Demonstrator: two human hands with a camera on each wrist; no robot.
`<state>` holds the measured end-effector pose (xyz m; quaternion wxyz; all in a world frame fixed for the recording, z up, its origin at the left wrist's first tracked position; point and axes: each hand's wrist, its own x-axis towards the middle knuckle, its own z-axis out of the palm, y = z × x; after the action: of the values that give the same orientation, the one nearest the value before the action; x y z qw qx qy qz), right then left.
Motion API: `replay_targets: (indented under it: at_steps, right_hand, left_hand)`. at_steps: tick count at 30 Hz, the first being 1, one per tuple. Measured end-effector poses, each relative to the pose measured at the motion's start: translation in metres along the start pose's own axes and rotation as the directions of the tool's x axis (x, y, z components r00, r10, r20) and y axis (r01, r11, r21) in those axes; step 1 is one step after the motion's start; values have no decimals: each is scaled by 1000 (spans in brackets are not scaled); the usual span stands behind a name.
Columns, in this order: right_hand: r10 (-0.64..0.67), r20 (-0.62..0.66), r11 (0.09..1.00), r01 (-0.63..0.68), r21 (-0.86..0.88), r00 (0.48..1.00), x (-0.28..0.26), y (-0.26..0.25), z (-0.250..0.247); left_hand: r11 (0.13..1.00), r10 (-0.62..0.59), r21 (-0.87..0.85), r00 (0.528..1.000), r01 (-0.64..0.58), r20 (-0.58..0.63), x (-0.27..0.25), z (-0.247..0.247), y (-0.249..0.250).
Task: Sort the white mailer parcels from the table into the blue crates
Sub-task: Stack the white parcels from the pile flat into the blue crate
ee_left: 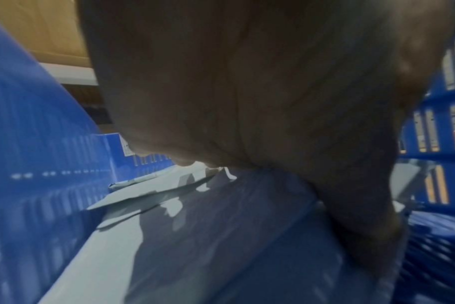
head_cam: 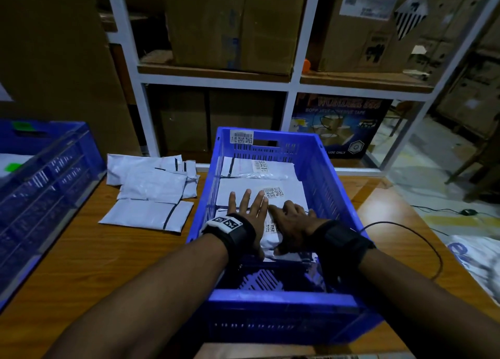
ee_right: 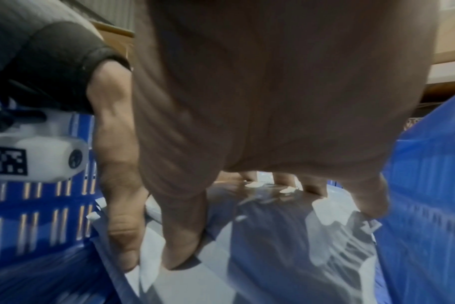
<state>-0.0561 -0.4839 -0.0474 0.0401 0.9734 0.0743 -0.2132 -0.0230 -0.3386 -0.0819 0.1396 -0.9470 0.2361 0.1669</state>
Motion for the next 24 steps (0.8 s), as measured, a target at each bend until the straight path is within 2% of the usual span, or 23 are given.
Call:
replay_targets:
  at_steps: [5,10,19,21,24]
  right_hand:
    - [-21,18,999,22,-28,1000,-2,-3,1]
    - [33,110,995,-23,-96,993,-3,-10,16]
    - [53,76,998,-49,-50,996,7,-12,38]
    - [53,73,997,-48,-63,996,8,-12,41]
    - [53,81,995,-46,-86,995,9,-10,42]
  left_hand:
    - [1000,3,-2,1000,-3,28,-4,-7,1]
    - [1000,1,-12,1000,-1,22,-6,-4,3]
    - [999,-46,-12,998,46,33,-8,2,13]
    - [999,-44,-30,998,46,50,-13,-4,19]
    - [996,-24,-77,989,35,143,-22,-10,31]
